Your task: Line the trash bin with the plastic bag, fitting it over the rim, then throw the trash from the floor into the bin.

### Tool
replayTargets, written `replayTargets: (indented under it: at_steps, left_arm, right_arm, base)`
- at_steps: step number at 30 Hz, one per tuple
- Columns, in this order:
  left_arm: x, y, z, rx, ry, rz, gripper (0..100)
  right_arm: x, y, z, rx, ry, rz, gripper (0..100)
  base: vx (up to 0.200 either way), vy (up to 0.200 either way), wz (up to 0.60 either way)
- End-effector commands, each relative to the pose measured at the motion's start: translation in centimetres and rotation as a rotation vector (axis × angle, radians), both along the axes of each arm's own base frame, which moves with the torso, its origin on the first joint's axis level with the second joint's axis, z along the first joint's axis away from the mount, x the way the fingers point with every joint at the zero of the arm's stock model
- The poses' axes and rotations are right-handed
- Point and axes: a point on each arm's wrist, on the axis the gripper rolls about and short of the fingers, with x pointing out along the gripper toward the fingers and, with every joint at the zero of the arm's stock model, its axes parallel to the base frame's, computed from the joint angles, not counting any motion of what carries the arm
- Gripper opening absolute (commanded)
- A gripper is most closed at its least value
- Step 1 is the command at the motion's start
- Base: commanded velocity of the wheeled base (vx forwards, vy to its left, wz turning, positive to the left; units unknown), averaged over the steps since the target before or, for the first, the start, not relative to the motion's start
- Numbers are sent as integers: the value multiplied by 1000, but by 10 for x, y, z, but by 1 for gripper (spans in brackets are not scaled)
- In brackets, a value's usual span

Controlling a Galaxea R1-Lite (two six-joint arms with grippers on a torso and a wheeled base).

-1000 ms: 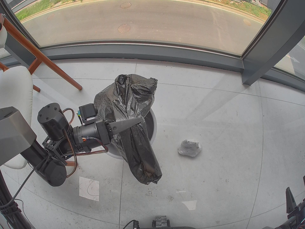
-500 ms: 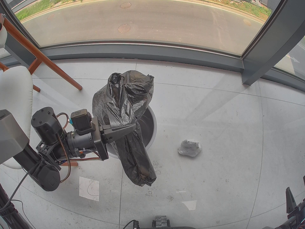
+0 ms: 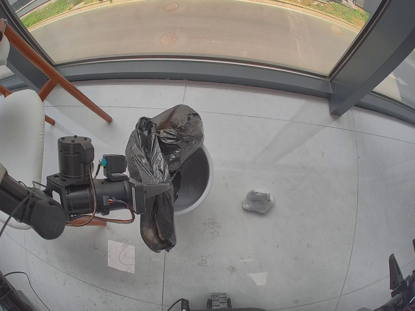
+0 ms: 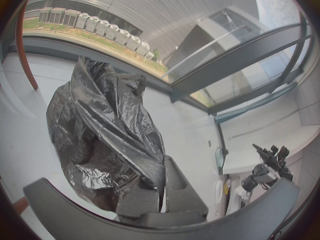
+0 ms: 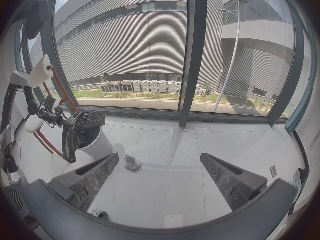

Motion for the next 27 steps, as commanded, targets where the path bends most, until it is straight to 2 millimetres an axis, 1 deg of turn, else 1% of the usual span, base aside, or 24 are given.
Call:
replayTargets:
  at_steps: [1,2,4,7,10,14,16,19,20,21,22,23,24,25,27]
  left_arm:
    - [-5,-6,56,117,-200,-53,0]
    - [-5,-6,57,120,-199,-54,0]
    - [-4,-10,70,208,-218,-112,0]
    - [-5,-12,77,282,-239,-158,0]
    - [-9,-24,85,304,-256,-213,0]
    - [-28,-48,81,327,-218,-340,0]
    - [-32,-55,80,323,-221,-372,0]
    - [-33,-56,78,321,-221,-381,0]
    - [-32,-55,76,322,-223,-377,0]
    - [-32,-54,74,323,-225,-374,0]
    - [-32,-53,70,323,-232,-369,0]
    - [-31,-52,67,324,-241,-358,0]
    - [-30,-49,66,324,-247,-347,0]
    - [-26,-43,61,325,-248,-322,0]
    - [-25,-37,54,331,-236,-303,0]
  right_arm:
    - [0,0,-5,3,1,-15,100]
    - [0,0,-5,3,1,-15,100]
    - [0,0,-5,4,1,-16,100]
    - [0,0,-5,4,1,-21,100]
    - [0,0,-5,4,3,-19,100]
    - [0,0,-5,-30,3,-5,100]
    - [0,0,-5,-28,0,-6,100]
    - [0,0,-4,-11,-9,-18,100]
    - [-2,0,5,-3,-59,-19,100]
    - [-5,0,21,9,-123,-19,100]
    - [-4,-1,54,53,-187,-7,100]
    - [11,-2,76,88,-147,2,100]
    - [25,-1,85,108,-93,19,100]
    - [38,1,93,161,-48,87,100]
    - [47,5,106,261,-20,204,100]
  base:
    - [0,0,0]
    - [0,0,0]
    - [0,0,0]
    - [0,0,0]
    - [0,0,0]
    - [0,0,0]
    - [0,0,0]
    - [0,0,0]
    - [0,0,0]
    - [0,0,0]
    - [0,0,0]
    - [0,0,0]
    - [0,0,0]
    - [0,0,0]
    - [0,0,0]
